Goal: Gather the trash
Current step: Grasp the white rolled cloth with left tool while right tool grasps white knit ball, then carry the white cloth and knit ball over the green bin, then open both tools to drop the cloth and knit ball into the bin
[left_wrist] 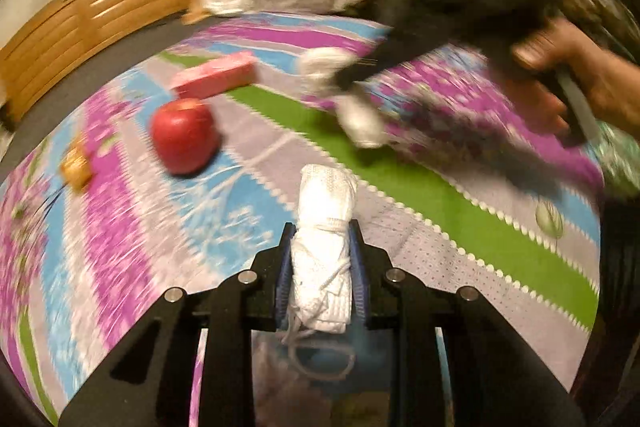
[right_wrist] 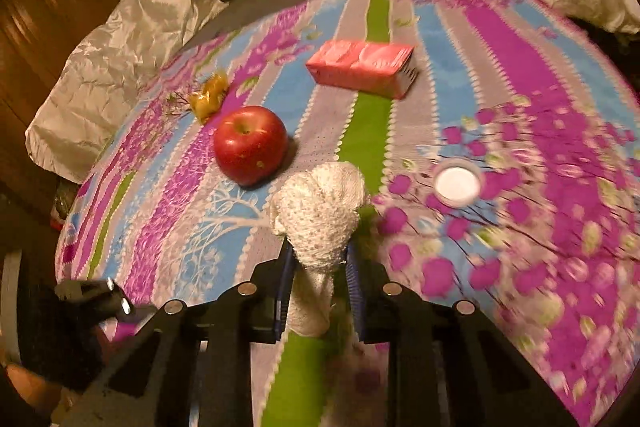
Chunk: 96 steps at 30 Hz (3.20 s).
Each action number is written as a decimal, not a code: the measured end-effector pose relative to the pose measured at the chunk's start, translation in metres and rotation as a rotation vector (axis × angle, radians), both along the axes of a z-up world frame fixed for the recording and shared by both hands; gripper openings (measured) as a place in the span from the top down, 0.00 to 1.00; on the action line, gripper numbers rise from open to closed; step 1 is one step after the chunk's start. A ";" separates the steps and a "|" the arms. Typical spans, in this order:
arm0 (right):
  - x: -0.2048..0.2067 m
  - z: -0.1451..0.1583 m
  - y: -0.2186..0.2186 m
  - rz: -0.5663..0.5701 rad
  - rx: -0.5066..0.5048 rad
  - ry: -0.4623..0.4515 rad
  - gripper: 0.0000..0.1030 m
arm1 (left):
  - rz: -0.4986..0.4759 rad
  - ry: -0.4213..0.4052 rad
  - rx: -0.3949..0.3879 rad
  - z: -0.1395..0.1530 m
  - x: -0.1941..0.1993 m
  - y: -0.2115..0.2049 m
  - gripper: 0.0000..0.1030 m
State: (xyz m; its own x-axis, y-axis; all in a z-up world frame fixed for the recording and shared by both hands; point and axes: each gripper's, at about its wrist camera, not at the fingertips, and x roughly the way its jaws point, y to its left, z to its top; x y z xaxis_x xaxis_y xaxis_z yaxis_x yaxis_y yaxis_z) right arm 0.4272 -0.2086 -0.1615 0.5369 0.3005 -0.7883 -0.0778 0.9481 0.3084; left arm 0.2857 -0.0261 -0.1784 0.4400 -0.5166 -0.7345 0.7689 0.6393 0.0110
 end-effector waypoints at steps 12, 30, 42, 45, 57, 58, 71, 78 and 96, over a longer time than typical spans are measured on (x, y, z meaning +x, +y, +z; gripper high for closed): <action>-0.127 0.057 0.069 0.041 -0.134 -0.206 0.74 | 0.585 -0.131 -0.006 0.063 -0.036 0.024 0.76; -0.217 0.161 0.091 -0.024 -0.231 -0.503 0.74 | 0.831 -0.322 -0.080 0.153 -0.092 0.018 0.76; -0.292 0.233 0.041 -0.200 -0.281 -0.647 0.74 | 0.711 -0.428 -0.146 0.206 -0.119 -0.035 0.76; -0.319 0.247 0.013 -0.275 -0.289 -0.661 0.74 | 0.650 -0.443 -0.175 0.216 -0.129 -0.061 0.76; -0.453 0.270 -0.126 -0.609 -0.409 -0.638 0.74 | 0.331 -0.440 -0.233 0.231 -0.175 -0.191 0.76; -0.469 0.270 -0.141 -0.646 -0.417 -0.626 0.74 | 0.301 -0.439 -0.234 0.230 -0.181 -0.204 0.76; -0.663 0.228 -0.292 -1.091 -0.516 -0.384 0.74 | -0.203 -0.323 -0.206 0.188 -0.264 -0.371 0.76; -0.690 0.181 -0.328 -1.180 -0.507 -0.256 0.74 | -0.468 -0.204 -0.148 0.151 -0.305 -0.433 0.76; -0.676 0.090 -0.339 -1.153 -0.335 -0.135 0.56 | -0.720 -0.084 0.015 0.065 -0.349 -0.471 0.29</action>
State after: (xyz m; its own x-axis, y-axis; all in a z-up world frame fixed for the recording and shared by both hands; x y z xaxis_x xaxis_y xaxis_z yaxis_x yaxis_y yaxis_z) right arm -0.2488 -0.5479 -0.0713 0.4385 -0.6179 -0.6526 0.8541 0.5126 0.0885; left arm -0.0636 -0.4966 -0.1134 0.0495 -0.6900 -0.7221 0.9953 -0.0264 0.0934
